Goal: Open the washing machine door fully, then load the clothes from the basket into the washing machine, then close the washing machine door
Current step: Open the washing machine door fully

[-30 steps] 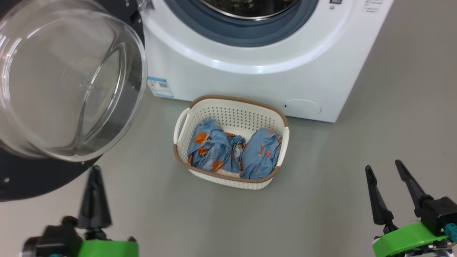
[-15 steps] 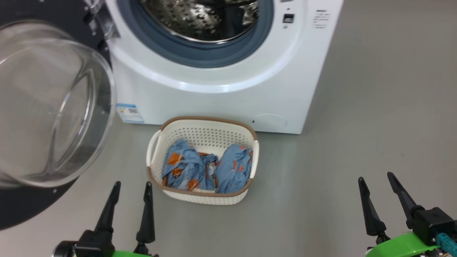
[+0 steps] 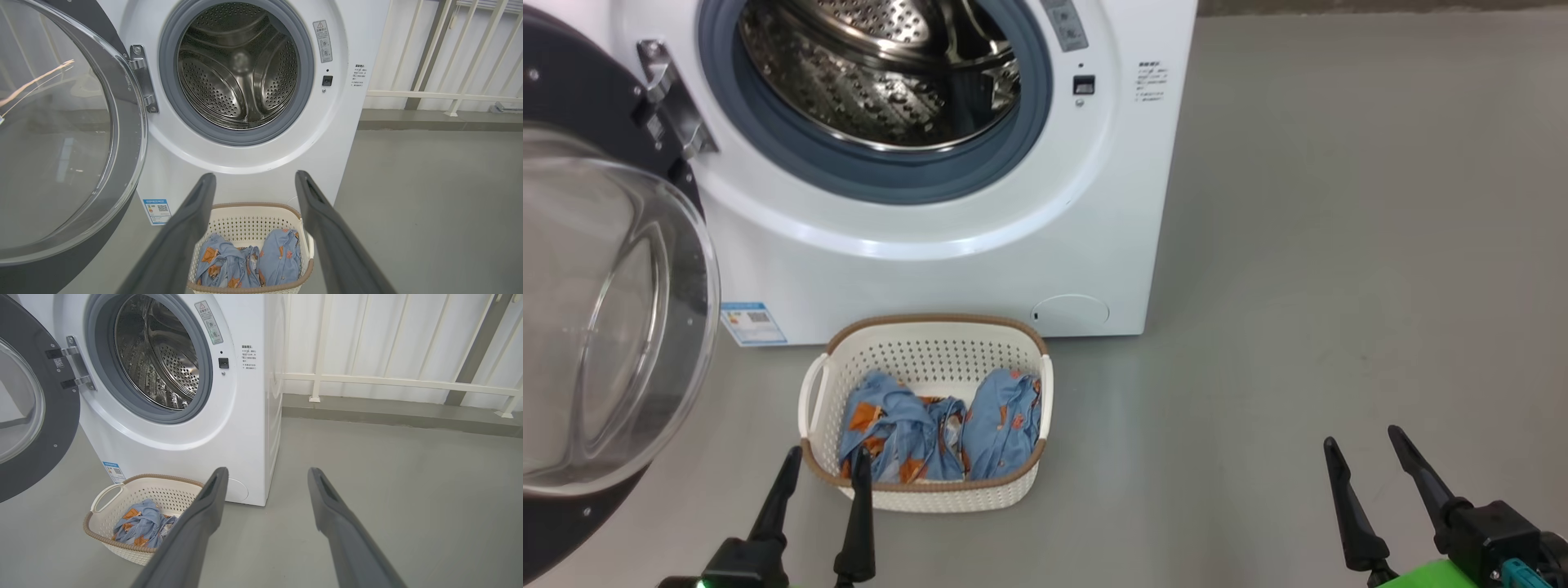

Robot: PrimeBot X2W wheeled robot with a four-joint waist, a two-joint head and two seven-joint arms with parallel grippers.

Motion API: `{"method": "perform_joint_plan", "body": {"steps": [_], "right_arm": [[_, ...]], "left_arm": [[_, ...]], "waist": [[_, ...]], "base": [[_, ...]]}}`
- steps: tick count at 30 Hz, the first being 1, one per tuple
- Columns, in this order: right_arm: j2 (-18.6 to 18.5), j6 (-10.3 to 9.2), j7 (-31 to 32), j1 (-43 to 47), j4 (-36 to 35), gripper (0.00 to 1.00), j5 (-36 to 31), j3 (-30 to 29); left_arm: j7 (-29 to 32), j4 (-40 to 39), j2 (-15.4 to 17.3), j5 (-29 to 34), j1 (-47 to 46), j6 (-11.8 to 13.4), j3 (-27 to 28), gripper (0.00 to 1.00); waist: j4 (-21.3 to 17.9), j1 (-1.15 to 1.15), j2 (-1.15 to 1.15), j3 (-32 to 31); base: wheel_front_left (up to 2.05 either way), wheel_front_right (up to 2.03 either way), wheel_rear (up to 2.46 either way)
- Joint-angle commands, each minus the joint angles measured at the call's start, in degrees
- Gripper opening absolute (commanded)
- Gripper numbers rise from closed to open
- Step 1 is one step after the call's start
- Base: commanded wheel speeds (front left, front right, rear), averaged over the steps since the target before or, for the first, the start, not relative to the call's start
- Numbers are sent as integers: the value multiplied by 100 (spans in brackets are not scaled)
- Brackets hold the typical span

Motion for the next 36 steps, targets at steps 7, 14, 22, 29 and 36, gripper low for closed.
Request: {"method": "perform_joint_plan", "body": {"steps": [7, 14, 22, 29, 36], "right_arm": [[-24, 50, 44, 123, -207, 100, 93, 209], [-23, 50, 84, 182, -253, 100, 104, 209], [-23, 50, 99, 190, -297, 100, 103, 190], [-23, 50, 89, 199, -322, 100, 125, 196], [-23, 50, 80, 194, -305, 100, 137, 181]], "left_arm": [[73, -116, 119, -52, 11, 109, 192, 100], [46, -98, 172, -93, 49, 124, 206, 100], [5, -94, 208, -120, 45, 132, 197, 100], [-34, -71, 240, -141, 11, 125, 172, 100], [-63, -59, 259, -148, -1, 152, 148, 100]], "waist": [[-110, 0, 0, -199], [-31, 0, 0, -262], [28, 0, 0, -276], [49, 0, 0, -266], [49, 0, 0, -260]], "base": [[0, 0, 0], [0, 0, 0], [0, 0, 0], [0, 0, 0], [0, 0, 0]]}}
